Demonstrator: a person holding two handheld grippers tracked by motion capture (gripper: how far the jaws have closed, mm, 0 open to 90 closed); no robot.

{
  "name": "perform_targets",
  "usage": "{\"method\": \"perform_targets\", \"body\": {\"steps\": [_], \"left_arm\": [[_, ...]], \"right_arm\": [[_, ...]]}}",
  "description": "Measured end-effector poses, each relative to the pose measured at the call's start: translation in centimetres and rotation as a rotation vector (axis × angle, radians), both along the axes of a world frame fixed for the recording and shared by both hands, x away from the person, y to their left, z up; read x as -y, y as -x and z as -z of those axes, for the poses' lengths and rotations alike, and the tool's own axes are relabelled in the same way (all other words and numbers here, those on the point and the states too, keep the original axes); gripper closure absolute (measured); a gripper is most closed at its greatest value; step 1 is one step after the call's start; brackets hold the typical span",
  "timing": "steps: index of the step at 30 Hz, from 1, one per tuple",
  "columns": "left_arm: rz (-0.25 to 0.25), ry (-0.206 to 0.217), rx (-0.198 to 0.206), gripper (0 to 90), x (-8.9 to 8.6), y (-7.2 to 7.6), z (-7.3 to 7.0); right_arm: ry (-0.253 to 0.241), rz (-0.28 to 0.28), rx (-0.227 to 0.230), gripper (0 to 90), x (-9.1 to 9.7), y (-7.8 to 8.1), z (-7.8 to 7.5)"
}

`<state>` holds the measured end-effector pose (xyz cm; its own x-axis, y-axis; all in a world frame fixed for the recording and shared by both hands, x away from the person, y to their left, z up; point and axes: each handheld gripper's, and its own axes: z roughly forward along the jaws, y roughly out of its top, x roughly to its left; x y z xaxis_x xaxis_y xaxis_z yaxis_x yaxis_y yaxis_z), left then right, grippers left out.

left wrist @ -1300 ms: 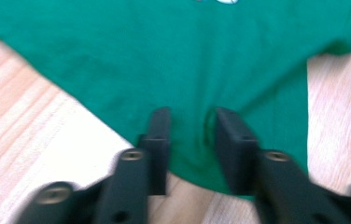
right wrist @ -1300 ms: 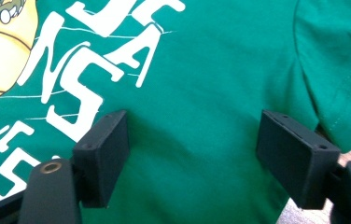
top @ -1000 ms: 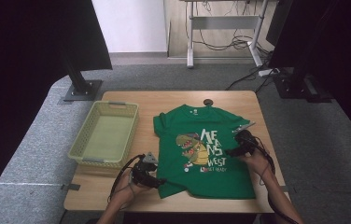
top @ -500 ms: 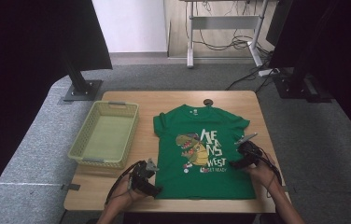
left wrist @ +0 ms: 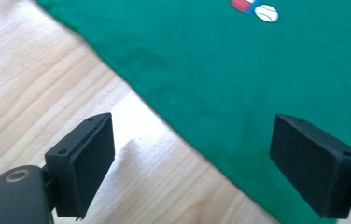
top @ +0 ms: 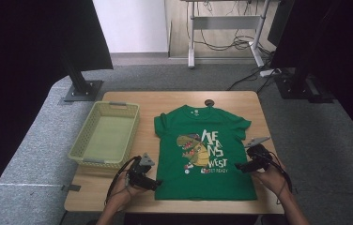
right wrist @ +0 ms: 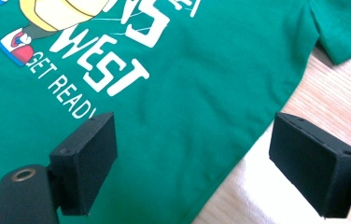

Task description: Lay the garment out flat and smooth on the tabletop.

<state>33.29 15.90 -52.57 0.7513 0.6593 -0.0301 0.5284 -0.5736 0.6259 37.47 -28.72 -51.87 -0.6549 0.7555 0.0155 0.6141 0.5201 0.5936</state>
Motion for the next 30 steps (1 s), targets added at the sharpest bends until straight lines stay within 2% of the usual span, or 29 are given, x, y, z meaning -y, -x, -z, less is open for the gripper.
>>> {"method": "perform_targets", "body": {"steps": [3, 4, 6, 10, 14, 17, 18, 19, 22, 23, 24, 28, 29, 30], "left_arm": [[0.000, 0.000, 0.000, 14.0, 0.0, 0.0, 0.0], [-0.026, 0.017, 0.017, 14.0, -0.3, -0.2, 0.3], [-0.042, 0.029, 0.031, 14.7, -0.4, -0.3, 0.5], [-0.068, 0.037, 0.047, 15.0, -0.7, -0.4, 0.9], [-0.086, 0.036, 0.056, 15.4, -1.0, -0.5, 1.5], [-0.101, 0.045, 0.058, 15.4, -1.2, -0.5, 2.0], [-0.101, 0.045, 0.058, 15.4, -1.2, -0.5, 2.0], [-0.103, 0.044, 0.071, 15.5, -1.3, -0.4, 2.2], [-0.103, 0.044, 0.071, 15.6, -1.3, -0.4, 2.2], [-0.092, 0.046, 0.093, 15.4, -1.3, -0.2, 2.4], [-0.092, 0.046, 0.093, 15.4, -1.3, -0.2, 2.4], [-0.086, 0.058, 0.106, 15.2, -1.5, -0.1, 2.6], [-0.080, 0.081, 0.127, 14.6, -1.7, 0.0, 2.9], [-0.080, 0.081, 0.127, 14.6, -1.7, 0.0, 2.9]], "right_arm": [[-0.004, 0.000, 0.001, 14.0, 0.1, 0.2, 0.0], [-0.004, 0.000, 0.001, 14.0, 0.1, 0.2, 0.0], [-0.020, 0.002, 0.009, 13.1, 0.6, 0.9, 0.2], [-0.045, 0.018, 0.018, 12.9, 1.1, 1.7, 0.6], [-0.049, 0.021, 0.022, 12.9, 1.2, 1.9, 0.7], [-0.063, 0.037, 0.031, 12.7, 1.7, 2.6, 1.5], [-0.063, 0.037, 0.031, 12.7, 1.7, 2.6, 1.5], [-0.071, 0.053, 0.042, 12.7, 1.9, 3.1, 2.2], [-0.073, 0.055, 0.045, 12.7, 2.0, 3.2, 2.4], [-0.086, 0.070, 0.063, 12.6, 2.1, 3.6, 3.0], [-0.086, 0.070, 0.063, 12.6, 2.1, 3.6, 3.0], [-0.088, 0.077, 0.090, 11.6, 2.1, 3.8, 3.6], [-0.106, 0.086, 0.113, 10.1, 2.2, 4.1, 3.9], [-0.106, 0.086, 0.113, 10.1, 2.2, 4.1, 3.9]]}}
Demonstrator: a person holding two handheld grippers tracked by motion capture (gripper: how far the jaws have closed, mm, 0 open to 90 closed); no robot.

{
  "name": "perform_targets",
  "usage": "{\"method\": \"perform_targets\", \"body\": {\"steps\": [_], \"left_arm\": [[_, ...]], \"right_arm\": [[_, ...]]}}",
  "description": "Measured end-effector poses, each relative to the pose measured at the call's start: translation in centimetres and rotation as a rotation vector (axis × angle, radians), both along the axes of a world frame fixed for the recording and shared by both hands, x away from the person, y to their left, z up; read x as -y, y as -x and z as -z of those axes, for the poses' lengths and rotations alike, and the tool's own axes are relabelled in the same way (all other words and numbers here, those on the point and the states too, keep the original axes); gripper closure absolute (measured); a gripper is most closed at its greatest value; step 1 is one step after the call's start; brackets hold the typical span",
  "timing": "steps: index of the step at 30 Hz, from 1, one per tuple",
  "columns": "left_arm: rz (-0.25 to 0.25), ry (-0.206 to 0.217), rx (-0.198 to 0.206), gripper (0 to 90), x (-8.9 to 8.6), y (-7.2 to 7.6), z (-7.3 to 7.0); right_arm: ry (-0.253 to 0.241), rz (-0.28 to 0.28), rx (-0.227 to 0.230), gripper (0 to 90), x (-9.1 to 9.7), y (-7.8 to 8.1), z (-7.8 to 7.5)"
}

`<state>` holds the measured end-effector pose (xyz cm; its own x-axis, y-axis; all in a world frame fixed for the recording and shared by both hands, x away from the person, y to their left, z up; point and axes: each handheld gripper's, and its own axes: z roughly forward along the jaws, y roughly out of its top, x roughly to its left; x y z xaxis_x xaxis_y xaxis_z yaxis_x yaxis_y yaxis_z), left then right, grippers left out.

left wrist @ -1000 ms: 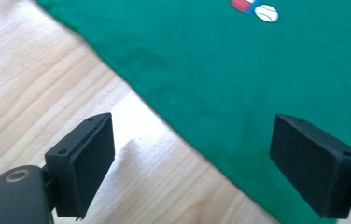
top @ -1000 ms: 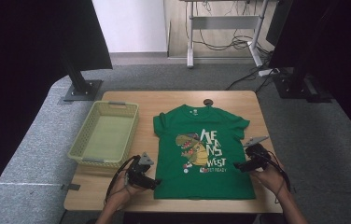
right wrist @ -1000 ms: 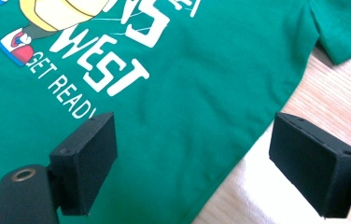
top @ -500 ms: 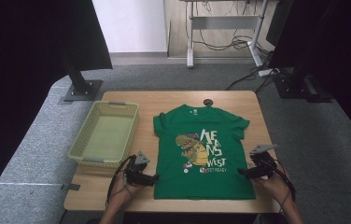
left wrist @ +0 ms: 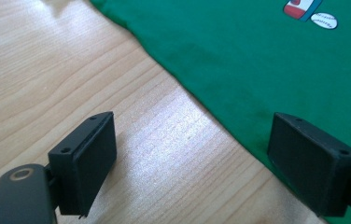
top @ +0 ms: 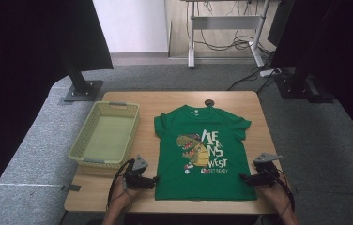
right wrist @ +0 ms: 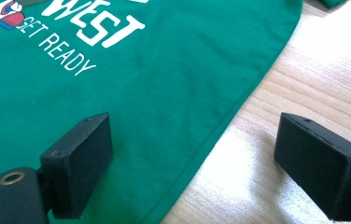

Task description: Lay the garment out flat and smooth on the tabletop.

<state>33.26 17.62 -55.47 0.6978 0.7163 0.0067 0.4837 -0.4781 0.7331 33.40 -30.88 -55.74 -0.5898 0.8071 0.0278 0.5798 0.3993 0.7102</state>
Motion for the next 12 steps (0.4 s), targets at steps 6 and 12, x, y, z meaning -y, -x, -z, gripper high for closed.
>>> {"method": "perform_targets", "body": {"steps": [6, 12], "left_arm": [[0.000, -0.001, -0.001, 13.6, -0.01, -0.01, 0.01], [-0.014, -0.006, -0.004, 11.5, 0.00, -0.04, 0.03]], "right_arm": [[-0.015, 0.007, 0.030, 8.5, 0.04, 0.20, 0.37], [-0.015, 0.015, 0.032, 7.9, 0.05, 0.21, 0.38]]}}
